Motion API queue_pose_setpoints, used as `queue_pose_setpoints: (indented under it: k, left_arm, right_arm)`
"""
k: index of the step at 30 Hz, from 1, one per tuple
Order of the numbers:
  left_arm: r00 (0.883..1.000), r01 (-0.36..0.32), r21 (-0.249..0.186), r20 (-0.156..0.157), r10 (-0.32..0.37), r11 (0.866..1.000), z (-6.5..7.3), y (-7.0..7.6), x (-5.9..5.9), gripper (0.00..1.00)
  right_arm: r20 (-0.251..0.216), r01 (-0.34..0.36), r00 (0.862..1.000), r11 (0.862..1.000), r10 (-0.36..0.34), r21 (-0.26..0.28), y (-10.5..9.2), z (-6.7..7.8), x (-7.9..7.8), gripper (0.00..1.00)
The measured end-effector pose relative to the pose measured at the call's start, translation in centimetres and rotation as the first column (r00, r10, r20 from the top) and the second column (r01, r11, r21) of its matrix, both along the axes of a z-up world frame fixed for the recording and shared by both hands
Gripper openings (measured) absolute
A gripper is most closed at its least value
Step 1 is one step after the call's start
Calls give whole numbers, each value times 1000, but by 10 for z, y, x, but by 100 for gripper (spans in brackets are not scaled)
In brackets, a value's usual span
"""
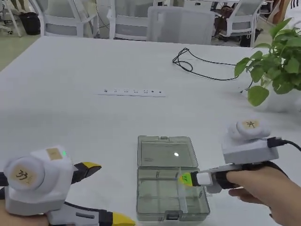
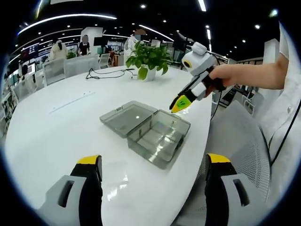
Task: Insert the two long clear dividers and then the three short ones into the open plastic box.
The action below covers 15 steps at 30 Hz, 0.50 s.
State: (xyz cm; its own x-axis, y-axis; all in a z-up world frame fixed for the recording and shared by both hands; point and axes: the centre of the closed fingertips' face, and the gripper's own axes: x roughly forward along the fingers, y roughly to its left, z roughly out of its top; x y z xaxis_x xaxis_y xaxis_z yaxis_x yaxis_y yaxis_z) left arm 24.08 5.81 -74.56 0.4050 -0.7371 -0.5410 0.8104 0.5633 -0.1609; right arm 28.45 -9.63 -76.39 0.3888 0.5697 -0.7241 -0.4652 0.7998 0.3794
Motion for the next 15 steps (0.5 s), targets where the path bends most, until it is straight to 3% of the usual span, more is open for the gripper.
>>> queue_pose_setpoints:
  k: [6, 9, 11, 12, 13, 15]
  left_arm:
    - [998, -59, 38, -27, 60, 998, -10, 12, 9, 89]
    - [995, -87, 66, -45, 90, 994, -16, 19, 13, 88]
    - [990, -112, 107, -72, 120, 988, -23, 26, 14, 86]
    - [988, -120, 130, -81, 131, 984, -28, 31, 15, 85]
    - [988, -123, 139, -71, 134, 983, -30, 32, 17, 83]
    - [983, -135, 181, -99, 155, 974, -39, 39, 16, 81]
  right_arm:
    - [94, -106, 990, 994, 108, -25, -16, 14, -4, 48]
    - [136, -135, 981, 991, 135, -11, -20, 23, -4, 52]
    - [148, -159, 976, 987, 160, -19, -27, 25, -6, 56]
    - [194, -187, 963, 982, 187, -18, -28, 30, -4, 57]
    - [177, -178, 968, 984, 178, -19, -33, 29, -7, 57]
    - [193, -204, 960, 979, 203, -18, -39, 31, -10, 58]
